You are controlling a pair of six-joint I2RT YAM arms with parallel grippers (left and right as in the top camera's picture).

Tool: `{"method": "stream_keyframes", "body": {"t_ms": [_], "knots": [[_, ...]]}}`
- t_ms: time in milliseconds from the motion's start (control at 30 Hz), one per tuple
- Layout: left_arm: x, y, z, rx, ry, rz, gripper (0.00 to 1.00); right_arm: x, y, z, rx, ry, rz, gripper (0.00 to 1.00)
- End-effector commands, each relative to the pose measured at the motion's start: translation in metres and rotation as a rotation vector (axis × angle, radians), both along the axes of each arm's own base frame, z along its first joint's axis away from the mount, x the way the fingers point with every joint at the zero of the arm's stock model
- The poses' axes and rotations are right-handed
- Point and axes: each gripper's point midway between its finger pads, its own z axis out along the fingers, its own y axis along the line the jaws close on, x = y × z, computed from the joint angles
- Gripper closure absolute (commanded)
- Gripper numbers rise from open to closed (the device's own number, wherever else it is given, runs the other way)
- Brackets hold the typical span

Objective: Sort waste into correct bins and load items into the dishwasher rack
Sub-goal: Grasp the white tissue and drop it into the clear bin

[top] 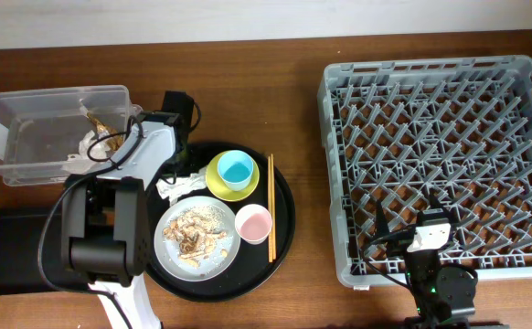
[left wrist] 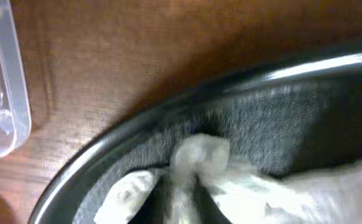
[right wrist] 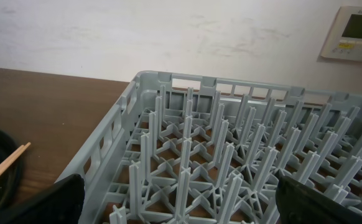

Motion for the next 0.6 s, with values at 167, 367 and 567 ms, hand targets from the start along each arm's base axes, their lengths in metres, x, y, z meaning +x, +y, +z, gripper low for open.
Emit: {"method": "stream_keyframes", "body": {"t_ms": [167,367,567], "knots": [[0.028,-0.005,0.117,-0.046,-0.251,0.050,0.99,0.000,-0.003,-0.003,0.001,0.003,-0.016,0.02],[0.040,0.015,0.198,0.005,-0.527,0.131,0.99,0.000,-0.003,-0.003,0.001,0.003,-0.016,0.02],[0.056,0.072,0.238,0.125,-0.752,0.391,0.99,0.000,-0.003,-0.003,0.001,0.003,-0.016,0.02]]}}
